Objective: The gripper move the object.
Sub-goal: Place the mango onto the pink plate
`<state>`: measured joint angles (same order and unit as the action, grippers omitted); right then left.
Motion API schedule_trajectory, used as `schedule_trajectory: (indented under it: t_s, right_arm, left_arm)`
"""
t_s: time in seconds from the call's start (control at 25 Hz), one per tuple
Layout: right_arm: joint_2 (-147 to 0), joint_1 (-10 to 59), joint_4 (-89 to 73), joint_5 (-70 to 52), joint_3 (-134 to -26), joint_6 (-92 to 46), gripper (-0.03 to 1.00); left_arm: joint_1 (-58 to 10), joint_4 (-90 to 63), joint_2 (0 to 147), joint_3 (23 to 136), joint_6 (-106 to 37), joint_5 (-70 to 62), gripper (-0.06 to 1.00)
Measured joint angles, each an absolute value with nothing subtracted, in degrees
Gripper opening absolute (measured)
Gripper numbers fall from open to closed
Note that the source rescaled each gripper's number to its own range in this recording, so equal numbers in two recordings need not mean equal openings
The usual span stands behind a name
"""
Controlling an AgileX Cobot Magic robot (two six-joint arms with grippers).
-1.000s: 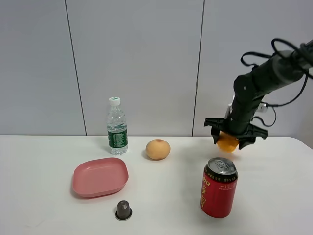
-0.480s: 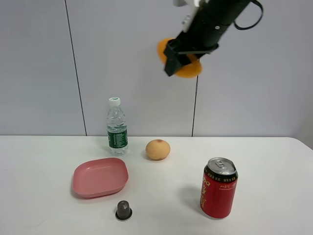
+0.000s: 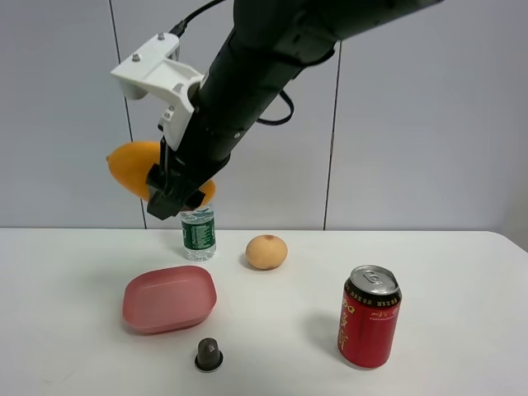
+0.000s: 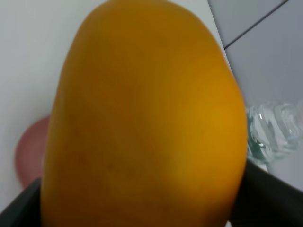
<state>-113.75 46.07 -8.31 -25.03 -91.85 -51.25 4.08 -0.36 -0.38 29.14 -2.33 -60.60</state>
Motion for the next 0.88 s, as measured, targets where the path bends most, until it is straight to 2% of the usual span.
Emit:
schedule_trajectory:
  t_s: [0.24,0.4,0.88]
  right_arm:
    - [-122.1,46.1,-8.3,-11.6,-91.8,-53.0,0.00]
    - [-126.6,45.5,-8.1,-6.9,-91.8,-56.0,0.00]
    - [-131.9,44.6,-8.3,-5.2,-91.8,-56.3,0.00]
  left_arm:
    - [4.1,-0.4,-0.4,29.1,-2.3,-60.6,1.00]
    - [4.1,-0.4,-0.4,29.1,-2.3,-60.6,1.00]
    - [4.1,-0.4,-0.4,29.1,-2.3,-60.6,1.00]
